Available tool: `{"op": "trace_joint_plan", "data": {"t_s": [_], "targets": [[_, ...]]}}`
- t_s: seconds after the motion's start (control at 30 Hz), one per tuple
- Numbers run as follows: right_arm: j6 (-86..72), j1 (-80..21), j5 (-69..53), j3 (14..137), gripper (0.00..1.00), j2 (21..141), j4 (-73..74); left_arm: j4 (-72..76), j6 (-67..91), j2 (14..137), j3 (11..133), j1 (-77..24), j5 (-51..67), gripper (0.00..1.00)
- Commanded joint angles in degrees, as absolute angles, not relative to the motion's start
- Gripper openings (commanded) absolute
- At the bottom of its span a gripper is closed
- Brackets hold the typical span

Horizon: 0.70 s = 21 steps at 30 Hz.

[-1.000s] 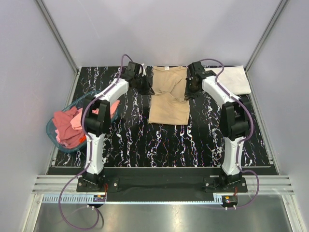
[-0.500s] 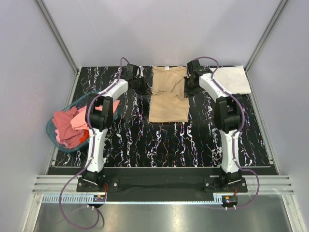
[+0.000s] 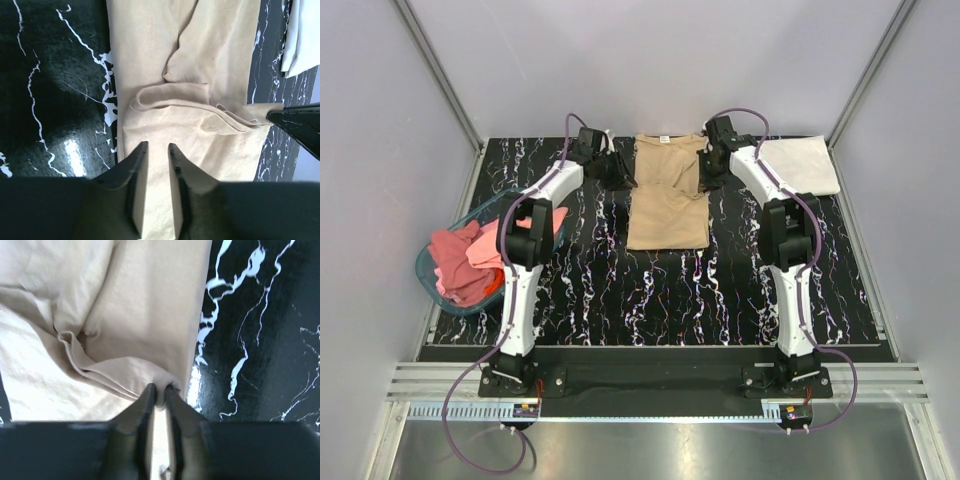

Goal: Fold and stack the t-shirts
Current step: Fold the tshirt

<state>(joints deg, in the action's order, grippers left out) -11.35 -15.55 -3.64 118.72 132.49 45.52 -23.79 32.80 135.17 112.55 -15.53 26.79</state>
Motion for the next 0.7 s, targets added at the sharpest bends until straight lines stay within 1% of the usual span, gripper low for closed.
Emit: {"op": "trace_joint_plan", "data": {"t_s": [0.0, 0.03, 0.07, 0.13, 0.2, 0.23, 0.3, 0.33, 0.4, 0.47, 0.53, 0.67], "targets": [[-9.23, -15.12, -2.2, 126.46, 0.25, 134.03, 47.8, -21.62, 32.61, 131.59, 113.47, -13.81, 26.29, 0.3], [-9.4, -15.03, -1.94, 128.13, 0.3, 134.38, 49.2, -22.49, 32.69, 130.44, 112.86, -13.62, 25.24, 0.31], [-9.49, -15.03, -1.5, 130.75, 0.36, 134.38, 52.26, -24.07, 32.52, 129.21, 111.81, -13.45, 21.22, 0.33], [-10.54, -15.03, -1.67, 130.87, 0.41, 133.08, 54.57, -27.84, 31.47, 125.35, 110.31, -13.88, 17.42, 0.35], [-12.64, -15.03, -2.37, 125.88, 0.44, 129.23, 55.37, -27.86, 31.38, 120.79, 104.35, -14.5, 15.65, 0.36], [-13.44, -14.94, -2.63, 120.64, 0.44, 127.72, 55.37, -27.86, 31.2, 119.54, 102.67, -14.94, 15.64, 0.37], [-14.93, -15.03, -4.12, 114.99, 0.44, 122.82, 54.67, -27.86, 31.11, 115.95, 97.31, -16.08, 16.26, 0.37], [-15.46, -14.94, -5.87, 108.52, 0.43, 120.87, 52.58, -27.69, 31.37, 114.8, 95.47, -16.52, 16.26, 0.38], [-16.61, -14.94, -8.77, 101.9, 0.43, 115.09, 49.76, -27.6, 31.46, 112.16, 90.72, -17.84, 16.08, 0.38], [-17.31, -14.94, -11.76, 94.09, 0.43, 112.16, 46.69, -27.6, 31.03, 110.92, 87.03, -18.63, 16.09, 0.4], [-17.4, -14.94, -13.61, 89.07, 0.43, 109.78, 44.4, -27.34, 30.68, 110.13, 85.0, -19.68, 15.73, 0.41], [-16.88, -14.94, -16.25, 84.47, 0.43, 108.9, 41.05, -26.9, 30.32, 111.44, 82.18, -20.65, 16.52, 0.41]]}}
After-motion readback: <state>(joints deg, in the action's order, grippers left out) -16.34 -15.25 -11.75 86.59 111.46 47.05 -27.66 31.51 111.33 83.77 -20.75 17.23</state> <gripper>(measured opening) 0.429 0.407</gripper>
